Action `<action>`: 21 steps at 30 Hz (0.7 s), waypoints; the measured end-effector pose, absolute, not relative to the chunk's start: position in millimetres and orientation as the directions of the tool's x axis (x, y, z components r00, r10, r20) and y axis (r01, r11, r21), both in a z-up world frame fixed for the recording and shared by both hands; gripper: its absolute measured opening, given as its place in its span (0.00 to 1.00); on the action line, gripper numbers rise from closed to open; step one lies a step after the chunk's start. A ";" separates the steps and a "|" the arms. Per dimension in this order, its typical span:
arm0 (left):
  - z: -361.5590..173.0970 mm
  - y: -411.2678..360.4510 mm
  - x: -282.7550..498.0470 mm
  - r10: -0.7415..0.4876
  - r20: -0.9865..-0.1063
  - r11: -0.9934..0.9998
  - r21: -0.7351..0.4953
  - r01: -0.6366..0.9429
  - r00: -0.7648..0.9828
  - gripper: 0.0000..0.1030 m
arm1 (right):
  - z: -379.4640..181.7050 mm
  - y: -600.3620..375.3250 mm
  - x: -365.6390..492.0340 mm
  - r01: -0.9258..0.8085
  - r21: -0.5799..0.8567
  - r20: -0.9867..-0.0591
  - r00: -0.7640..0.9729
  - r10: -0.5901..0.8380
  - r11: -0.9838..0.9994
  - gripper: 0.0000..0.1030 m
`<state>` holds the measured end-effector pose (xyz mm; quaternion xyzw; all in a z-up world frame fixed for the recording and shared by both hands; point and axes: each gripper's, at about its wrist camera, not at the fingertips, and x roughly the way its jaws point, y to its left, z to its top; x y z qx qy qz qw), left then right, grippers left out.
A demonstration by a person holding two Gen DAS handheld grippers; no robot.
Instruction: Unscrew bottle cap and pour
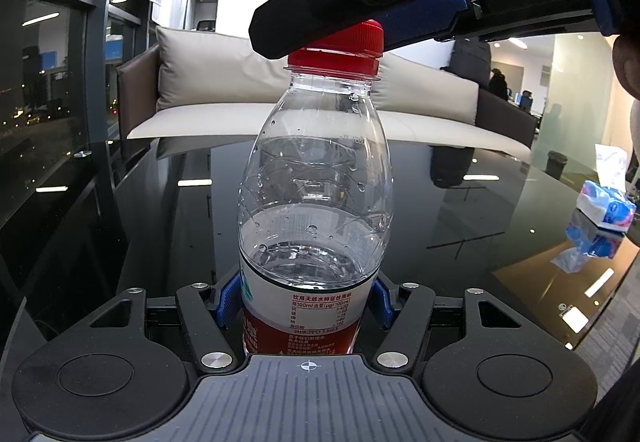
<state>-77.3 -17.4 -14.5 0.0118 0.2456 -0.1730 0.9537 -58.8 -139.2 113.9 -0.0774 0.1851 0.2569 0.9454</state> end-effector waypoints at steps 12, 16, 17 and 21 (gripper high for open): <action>-14.6 -20.2 -75.8 -0.331 -0.471 0.938 -0.070 0.339 0.818 0.56 | 118.1 -166.9 -38.9 -0.689 -0.022 -0.387 0.674 0.629 0.724 0.32; -16.0 -20.7 -76.6 -0.324 -0.466 0.940 -0.059 0.337 0.823 0.56 | 119.4 -160.4 -52.7 -0.600 -0.034 -0.368 0.751 0.548 0.799 0.31; -16.3 -19.7 -76.3 -0.326 -0.466 0.940 -0.064 0.336 0.822 0.56 | 119.4 -157.6 -58.9 -0.570 -0.041 -0.366 0.773 0.518 0.821 0.31; -16.8 -18.3 -75.6 -0.326 -0.466 0.940 -0.066 0.335 0.822 0.56 | 121.2 -154.9 -70.9 -0.506 -0.001 -0.373 0.801 0.469 0.863 0.31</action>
